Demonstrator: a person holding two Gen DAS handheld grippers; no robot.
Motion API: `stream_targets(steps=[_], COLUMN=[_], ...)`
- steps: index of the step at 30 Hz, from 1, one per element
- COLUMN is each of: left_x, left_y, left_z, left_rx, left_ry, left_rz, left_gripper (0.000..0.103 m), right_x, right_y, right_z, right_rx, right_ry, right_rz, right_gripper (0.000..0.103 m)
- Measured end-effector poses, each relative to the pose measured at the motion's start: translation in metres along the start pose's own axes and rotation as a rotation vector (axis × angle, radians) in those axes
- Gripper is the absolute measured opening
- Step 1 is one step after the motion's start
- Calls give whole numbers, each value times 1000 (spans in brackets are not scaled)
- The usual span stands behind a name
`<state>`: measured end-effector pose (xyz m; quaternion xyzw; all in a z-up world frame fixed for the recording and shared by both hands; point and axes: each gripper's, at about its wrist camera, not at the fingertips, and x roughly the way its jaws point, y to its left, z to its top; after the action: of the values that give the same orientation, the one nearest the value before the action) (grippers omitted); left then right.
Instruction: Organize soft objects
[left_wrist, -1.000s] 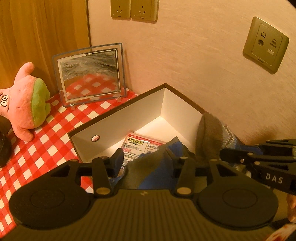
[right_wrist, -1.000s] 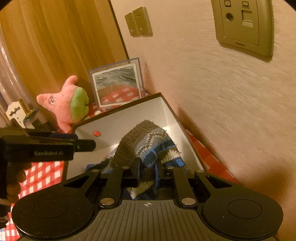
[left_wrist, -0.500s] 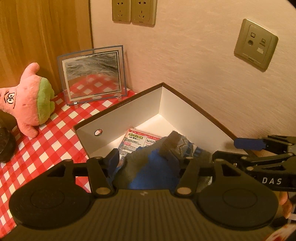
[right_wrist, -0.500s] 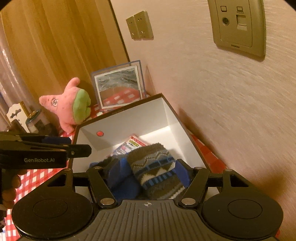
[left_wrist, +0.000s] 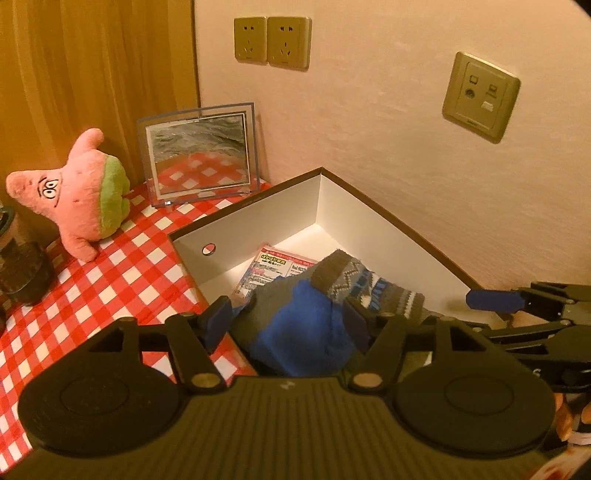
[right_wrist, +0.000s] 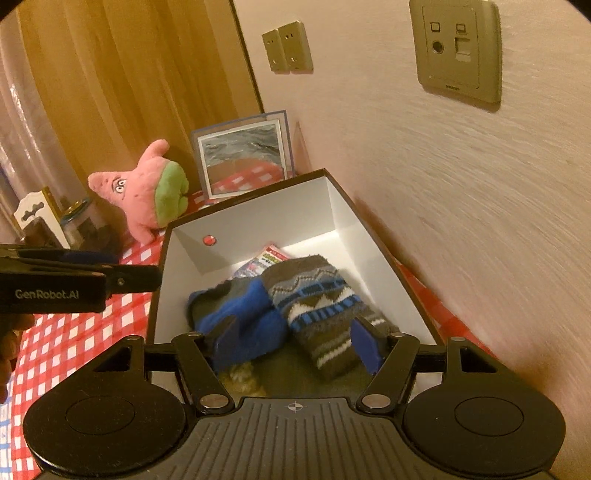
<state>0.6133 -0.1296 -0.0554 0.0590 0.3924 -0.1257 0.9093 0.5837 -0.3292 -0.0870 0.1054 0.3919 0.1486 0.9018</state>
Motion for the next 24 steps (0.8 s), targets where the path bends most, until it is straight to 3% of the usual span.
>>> stream_targets(steps=[18,24], left_x=[-106,-157], left_y=[12,26], left_z=[-82,-127], left_rx=[28,14], left_ry=[-81,-110], left_rz=[101,117], left_gripper=[67,76], right_x=[-68,-95], right_y=[55,90], right_z=[-50,-77], right_rx=[-27,-37], right_ry=[-57,-80], right_rz=[1,-13], right_gripper=[67,67])
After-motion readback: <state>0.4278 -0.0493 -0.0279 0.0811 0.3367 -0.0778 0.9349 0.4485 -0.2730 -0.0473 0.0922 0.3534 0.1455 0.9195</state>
